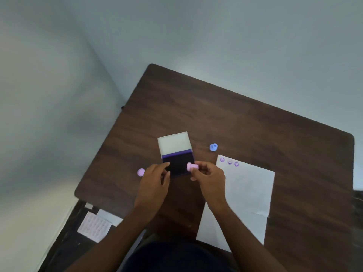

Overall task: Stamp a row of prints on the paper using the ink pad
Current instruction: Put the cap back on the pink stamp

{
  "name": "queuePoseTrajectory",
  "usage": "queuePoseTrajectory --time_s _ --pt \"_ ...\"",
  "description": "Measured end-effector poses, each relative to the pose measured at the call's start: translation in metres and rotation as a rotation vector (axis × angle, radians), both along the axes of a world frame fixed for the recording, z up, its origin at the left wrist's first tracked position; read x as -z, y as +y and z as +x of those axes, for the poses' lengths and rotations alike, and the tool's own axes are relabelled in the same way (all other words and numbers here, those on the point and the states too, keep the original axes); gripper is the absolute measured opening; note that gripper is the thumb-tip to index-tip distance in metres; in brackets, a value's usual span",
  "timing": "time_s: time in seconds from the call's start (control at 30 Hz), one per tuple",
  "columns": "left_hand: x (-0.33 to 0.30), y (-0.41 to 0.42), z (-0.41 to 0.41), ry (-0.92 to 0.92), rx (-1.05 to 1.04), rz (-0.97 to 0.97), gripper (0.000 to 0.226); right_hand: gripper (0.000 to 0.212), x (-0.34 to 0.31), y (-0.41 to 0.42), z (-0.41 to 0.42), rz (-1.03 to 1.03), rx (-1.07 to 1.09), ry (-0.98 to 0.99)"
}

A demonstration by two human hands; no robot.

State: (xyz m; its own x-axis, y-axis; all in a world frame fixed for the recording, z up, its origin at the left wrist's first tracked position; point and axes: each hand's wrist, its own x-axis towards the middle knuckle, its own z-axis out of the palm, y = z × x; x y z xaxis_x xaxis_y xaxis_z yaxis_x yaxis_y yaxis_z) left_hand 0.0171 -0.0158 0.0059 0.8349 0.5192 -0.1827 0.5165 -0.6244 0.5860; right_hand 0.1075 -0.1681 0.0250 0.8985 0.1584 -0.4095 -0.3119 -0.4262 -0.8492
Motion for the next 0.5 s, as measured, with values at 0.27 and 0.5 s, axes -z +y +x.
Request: queuePoseTrajectory --time_s 0.27,0.5 --pt "0.010 0.040 -0.025 0.010 -0.353 -0.021 0.048 0.024 -0.002 0.038 -0.005 0.013 -0.156 0.037" --pt "0.030 0.054 -0.031 0.087 -0.366 -0.053 0.052 0.018 0.002 0.041 -0.017 -0.015 -0.209 0.058"
